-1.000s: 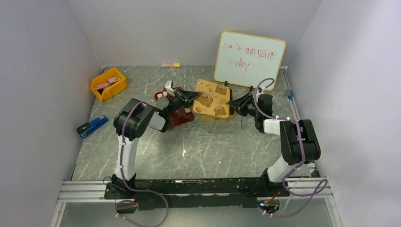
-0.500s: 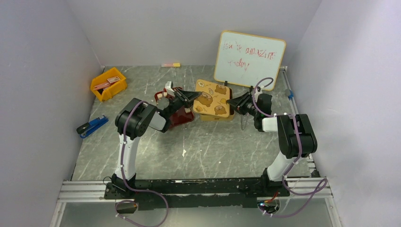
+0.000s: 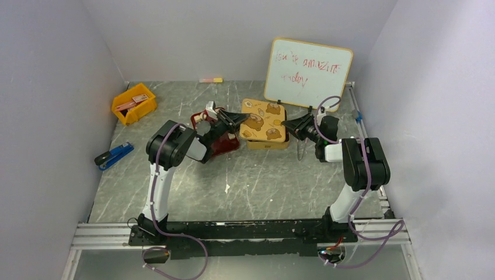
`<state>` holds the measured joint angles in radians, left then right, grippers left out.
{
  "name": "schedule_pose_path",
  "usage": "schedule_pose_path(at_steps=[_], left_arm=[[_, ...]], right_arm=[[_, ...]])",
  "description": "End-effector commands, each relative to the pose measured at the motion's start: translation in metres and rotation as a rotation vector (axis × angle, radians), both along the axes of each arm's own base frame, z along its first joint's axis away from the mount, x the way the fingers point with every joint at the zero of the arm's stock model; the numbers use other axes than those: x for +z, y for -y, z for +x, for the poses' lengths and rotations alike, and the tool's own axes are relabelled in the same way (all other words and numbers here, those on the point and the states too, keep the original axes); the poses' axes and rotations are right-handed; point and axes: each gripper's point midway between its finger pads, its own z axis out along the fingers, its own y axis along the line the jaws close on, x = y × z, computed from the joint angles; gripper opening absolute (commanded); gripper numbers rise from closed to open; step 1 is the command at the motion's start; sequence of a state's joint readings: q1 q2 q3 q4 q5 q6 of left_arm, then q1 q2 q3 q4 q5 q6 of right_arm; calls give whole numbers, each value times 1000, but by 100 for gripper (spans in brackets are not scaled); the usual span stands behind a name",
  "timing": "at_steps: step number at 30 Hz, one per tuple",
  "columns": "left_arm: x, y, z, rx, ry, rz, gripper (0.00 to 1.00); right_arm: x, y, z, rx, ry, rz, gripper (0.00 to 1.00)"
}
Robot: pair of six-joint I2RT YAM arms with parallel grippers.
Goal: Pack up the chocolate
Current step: Close the box lid on the packing box.
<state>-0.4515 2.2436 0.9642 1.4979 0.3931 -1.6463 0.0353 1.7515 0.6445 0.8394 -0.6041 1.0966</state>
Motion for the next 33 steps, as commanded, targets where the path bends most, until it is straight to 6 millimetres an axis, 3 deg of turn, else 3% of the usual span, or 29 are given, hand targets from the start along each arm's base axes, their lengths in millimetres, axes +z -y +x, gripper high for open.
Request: schedule_pose_path(at_steps=[1, 8, 9, 17, 33], left_arm=[[57, 2, -42, -81, 296, -123, 30], [42, 2, -41, -80, 276, -96, 42], [39, 2, -41, -80, 269, -93, 42], [23, -3, -38, -67, 237, -72, 44], [20, -10, -26, -52, 234, -78, 44]], right_arm=[[31, 0, 13, 20, 125, 20, 5], [26, 8, 15, 10, 119, 22, 3], [25, 16, 18, -10, 118, 22, 3], [17, 27, 23, -27, 112, 46, 1], [10, 31, 36, -41, 116, 39, 1]])
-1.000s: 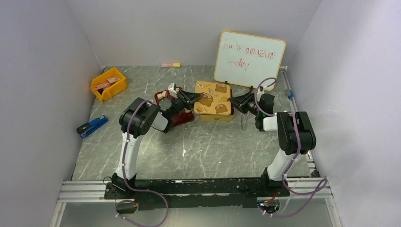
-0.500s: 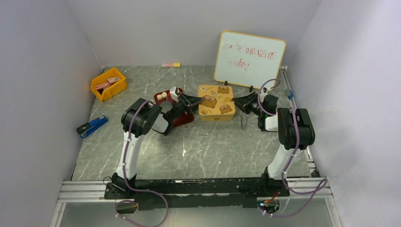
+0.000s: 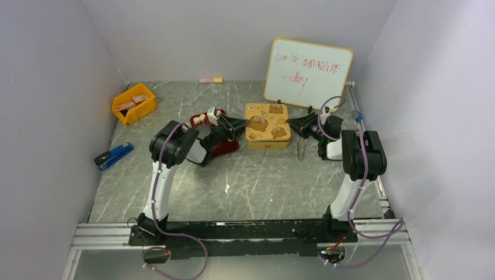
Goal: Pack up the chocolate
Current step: Close the box lid on the packing box.
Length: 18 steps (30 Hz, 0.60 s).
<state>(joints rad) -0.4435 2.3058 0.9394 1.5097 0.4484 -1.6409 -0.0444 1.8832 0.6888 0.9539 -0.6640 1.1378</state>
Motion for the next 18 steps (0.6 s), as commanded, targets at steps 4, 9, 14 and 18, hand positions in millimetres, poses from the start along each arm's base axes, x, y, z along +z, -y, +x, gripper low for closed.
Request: schedule_pose_path(at_steps=[4, 9, 14, 18], left_arm=[[58, -10, -14, -7, 291, -131, 43], [57, -13, -12, -4, 287, -132, 43], [56, -17, -9, 4, 284, -128, 43], [56, -19, -8, 9, 283, -129, 43]], right_arm=[[22, 6, 18, -16, 113, -16, 1], [19, 7, 21, -19, 108, -18, 1], [19, 6, 24, -21, 109, -18, 1], [18, 6, 26, -21, 108, -18, 1]])
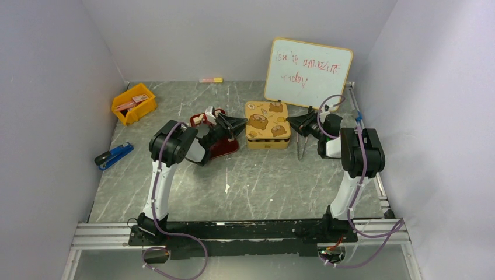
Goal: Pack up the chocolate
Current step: Close the box lid on the packing box.
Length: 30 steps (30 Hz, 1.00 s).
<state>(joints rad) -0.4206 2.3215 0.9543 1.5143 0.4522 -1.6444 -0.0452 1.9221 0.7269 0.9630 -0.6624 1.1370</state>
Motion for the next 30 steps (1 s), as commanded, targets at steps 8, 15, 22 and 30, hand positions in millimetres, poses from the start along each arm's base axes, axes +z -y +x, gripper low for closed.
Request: schedule_pose_path(at_steps=[8, 15, 22, 30], left_arm=[[54, -15, -13, 0, 273, -120, 42], [50, -17, -12, 4, 264, -116, 42], [47, -21, -10, 15, 255, -113, 42], [45, -23, -8, 21, 251, -112, 41]], right_arm=[[19, 2, 19, -15, 98, -26, 1], [16, 0, 19, -12, 93, -31, 0], [14, -2, 19, -9, 89, -32, 0], [12, -3, 19, -9, 86, -33, 0]])
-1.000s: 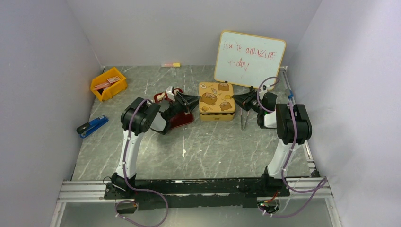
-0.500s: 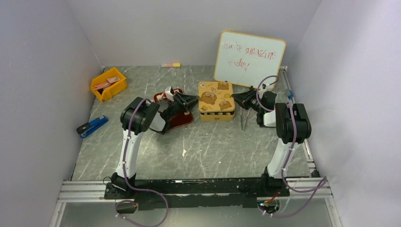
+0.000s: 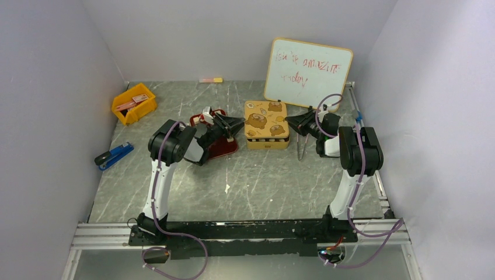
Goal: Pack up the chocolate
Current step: Close the box lid on the packing box.
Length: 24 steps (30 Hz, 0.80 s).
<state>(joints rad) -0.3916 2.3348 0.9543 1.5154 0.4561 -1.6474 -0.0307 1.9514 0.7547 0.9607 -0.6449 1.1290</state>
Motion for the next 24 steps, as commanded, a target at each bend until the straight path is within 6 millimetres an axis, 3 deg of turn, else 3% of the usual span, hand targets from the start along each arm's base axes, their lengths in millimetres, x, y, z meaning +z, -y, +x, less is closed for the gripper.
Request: schedule_pose_path(at_steps=[1, 24], left_arm=[[51, -11, -17, -2, 265, -111, 41], [59, -14, -18, 7, 278, -111, 39]], right_arm=[[16, 2, 11, -8, 83, -23, 0], [18, 1, 7, -7, 84, -18, 0]])
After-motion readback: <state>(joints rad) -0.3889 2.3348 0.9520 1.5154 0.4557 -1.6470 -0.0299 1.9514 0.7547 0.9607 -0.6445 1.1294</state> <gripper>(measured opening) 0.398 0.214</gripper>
